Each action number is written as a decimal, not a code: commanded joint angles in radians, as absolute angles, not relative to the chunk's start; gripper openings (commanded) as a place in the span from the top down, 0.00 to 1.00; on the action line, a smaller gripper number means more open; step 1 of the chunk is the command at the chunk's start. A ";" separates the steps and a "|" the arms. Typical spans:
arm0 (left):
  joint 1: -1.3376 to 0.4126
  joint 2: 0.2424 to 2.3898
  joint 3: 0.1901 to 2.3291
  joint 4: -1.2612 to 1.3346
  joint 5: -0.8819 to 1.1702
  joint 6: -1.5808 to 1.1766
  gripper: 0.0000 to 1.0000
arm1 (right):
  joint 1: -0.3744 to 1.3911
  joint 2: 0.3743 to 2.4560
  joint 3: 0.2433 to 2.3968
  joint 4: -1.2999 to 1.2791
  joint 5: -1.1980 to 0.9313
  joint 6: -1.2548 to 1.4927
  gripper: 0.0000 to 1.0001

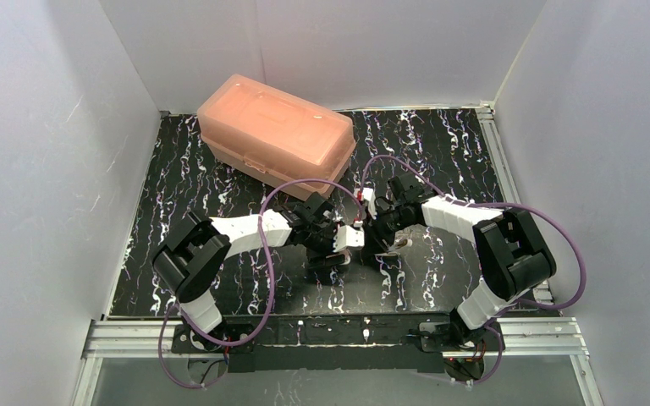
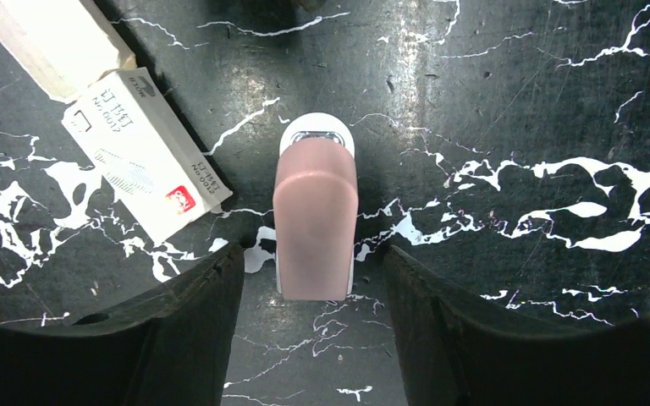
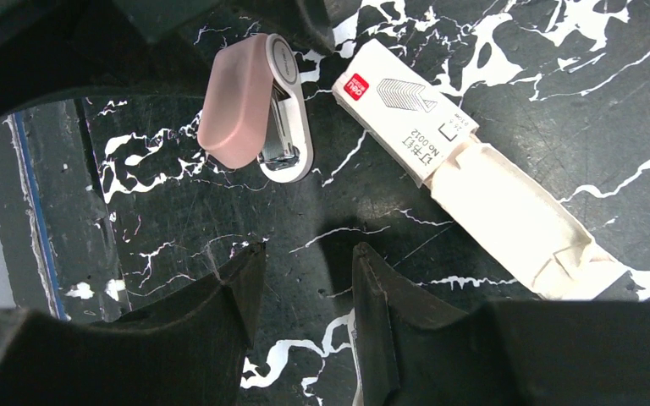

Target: Load the staples into the stapler

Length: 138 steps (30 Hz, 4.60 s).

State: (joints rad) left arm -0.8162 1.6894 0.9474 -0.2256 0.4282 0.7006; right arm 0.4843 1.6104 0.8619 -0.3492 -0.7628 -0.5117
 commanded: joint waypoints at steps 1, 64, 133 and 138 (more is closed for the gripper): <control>-0.830 1.704 0.976 -0.255 0.416 0.726 0.43 | 0.468 1.579 0.884 -0.352 -0.792 -0.514 0.50; -0.864 1.532 1.268 -0.378 0.223 0.640 1.00 | 0.346 1.646 1.010 -0.124 -1.196 0.214 0.12; -0.744 1.483 1.084 -0.117 0.576 0.669 0.96 | 0.320 1.488 0.814 0.290 -1.217 0.538 0.86; -0.745 1.486 1.107 -0.114 0.535 0.640 1.00 | 0.321 1.490 0.826 0.248 -1.198 0.518 0.55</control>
